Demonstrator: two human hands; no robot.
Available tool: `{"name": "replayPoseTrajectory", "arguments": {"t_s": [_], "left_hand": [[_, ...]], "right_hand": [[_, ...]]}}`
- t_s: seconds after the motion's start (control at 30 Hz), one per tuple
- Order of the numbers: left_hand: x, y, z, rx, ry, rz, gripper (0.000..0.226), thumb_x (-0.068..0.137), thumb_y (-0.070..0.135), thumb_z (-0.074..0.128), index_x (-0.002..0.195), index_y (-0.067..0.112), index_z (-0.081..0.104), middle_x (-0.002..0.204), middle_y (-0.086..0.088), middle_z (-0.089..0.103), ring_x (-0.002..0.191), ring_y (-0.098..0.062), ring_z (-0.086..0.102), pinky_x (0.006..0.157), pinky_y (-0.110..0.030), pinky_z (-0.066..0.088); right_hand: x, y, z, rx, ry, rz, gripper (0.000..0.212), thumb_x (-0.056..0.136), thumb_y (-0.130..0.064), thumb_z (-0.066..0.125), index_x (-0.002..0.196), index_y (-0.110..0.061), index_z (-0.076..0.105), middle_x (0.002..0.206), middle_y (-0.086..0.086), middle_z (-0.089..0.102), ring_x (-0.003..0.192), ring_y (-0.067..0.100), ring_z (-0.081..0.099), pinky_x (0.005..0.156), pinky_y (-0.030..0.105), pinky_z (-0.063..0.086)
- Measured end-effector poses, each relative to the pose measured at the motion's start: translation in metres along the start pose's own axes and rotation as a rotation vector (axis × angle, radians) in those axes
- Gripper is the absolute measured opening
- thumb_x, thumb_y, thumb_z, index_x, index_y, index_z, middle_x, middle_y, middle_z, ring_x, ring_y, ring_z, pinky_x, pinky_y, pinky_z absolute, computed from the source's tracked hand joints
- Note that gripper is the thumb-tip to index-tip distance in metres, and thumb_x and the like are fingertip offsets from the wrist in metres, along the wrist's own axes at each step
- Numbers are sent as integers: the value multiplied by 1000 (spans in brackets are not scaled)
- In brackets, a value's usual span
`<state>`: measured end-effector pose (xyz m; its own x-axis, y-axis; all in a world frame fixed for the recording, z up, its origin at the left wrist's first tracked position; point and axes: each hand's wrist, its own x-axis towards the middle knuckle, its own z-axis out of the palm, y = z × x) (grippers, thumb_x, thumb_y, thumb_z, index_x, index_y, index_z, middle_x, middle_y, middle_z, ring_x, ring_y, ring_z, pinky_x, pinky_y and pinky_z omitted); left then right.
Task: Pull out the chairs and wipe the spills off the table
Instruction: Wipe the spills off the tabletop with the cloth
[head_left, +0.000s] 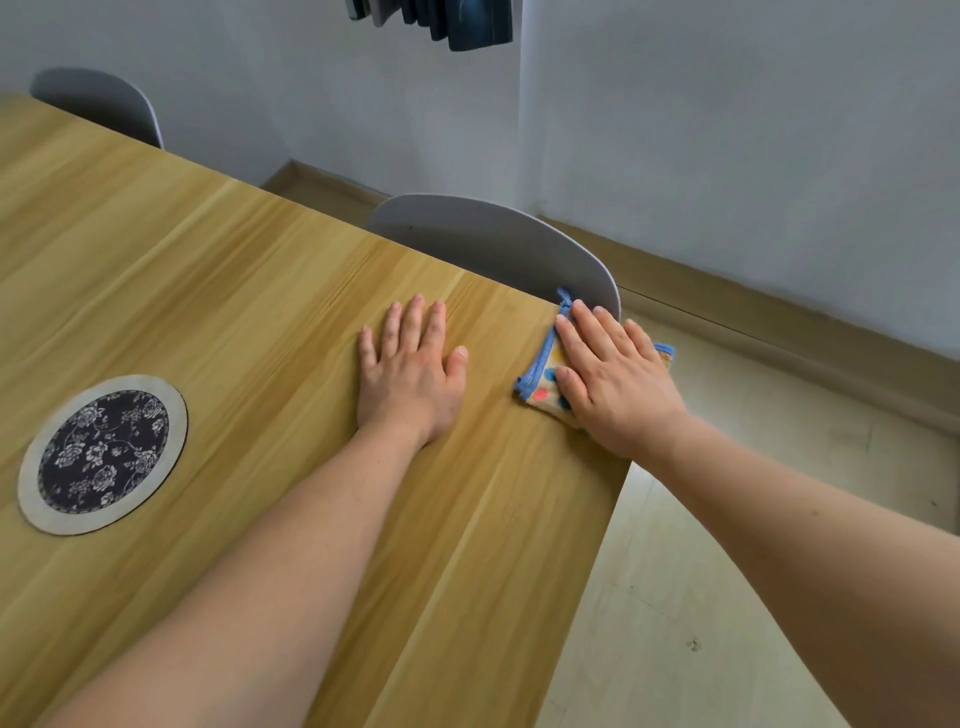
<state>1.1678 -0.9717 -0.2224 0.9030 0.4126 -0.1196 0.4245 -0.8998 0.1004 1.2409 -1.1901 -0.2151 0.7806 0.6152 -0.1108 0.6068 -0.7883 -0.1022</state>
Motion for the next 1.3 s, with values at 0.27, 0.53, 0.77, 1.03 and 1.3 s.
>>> {"name": "replayPoseTrajectory", "arguments": {"t_s": [0.27,0.53,0.77,1.03,1.3], "left_hand": [[2,1,-4,-8,4,23,64,101,51,15,158,27,-3,166,2,-9,152,-19,-12,122,-49,-8],[0,-2,-8,-98,-7,52,66,100,52,22,159,27,6,167,1,-2,153,-19,-9,122,-48,-8],[-75,-43,-9,-34,-31,147,67,101,44,24,158,26,-6,165,3,-17,151,-18,-18,120,-49,-13],[-201,-124,1,57,-104,-30,72,88,60,-2,156,35,-8,162,7,-20,151,-17,-17,119,-56,-12],[-202,-131,4,40,-63,-40,70,90,61,2,155,39,-10,164,6,-16,151,-18,-17,119,-54,-11]], "right_hand": [[-76,-63,12,65,-20,-12,61,100,-50,9,155,-26,1,162,-5,-8,149,14,-13,121,40,-5],[-85,-68,13,52,-20,-9,62,99,-52,9,155,-28,-3,162,-8,-10,148,12,-14,121,39,-5],[-85,-65,15,13,-43,2,62,99,-53,5,155,-28,-5,162,-8,-12,148,12,-15,121,39,-4],[-83,-69,10,-35,-76,-7,66,95,-55,-2,155,-28,-6,162,-6,-11,149,15,-12,122,40,-2],[-82,-77,14,-40,-54,34,65,96,-54,2,155,-27,-2,163,-4,-7,149,16,-9,121,38,-4]]}}
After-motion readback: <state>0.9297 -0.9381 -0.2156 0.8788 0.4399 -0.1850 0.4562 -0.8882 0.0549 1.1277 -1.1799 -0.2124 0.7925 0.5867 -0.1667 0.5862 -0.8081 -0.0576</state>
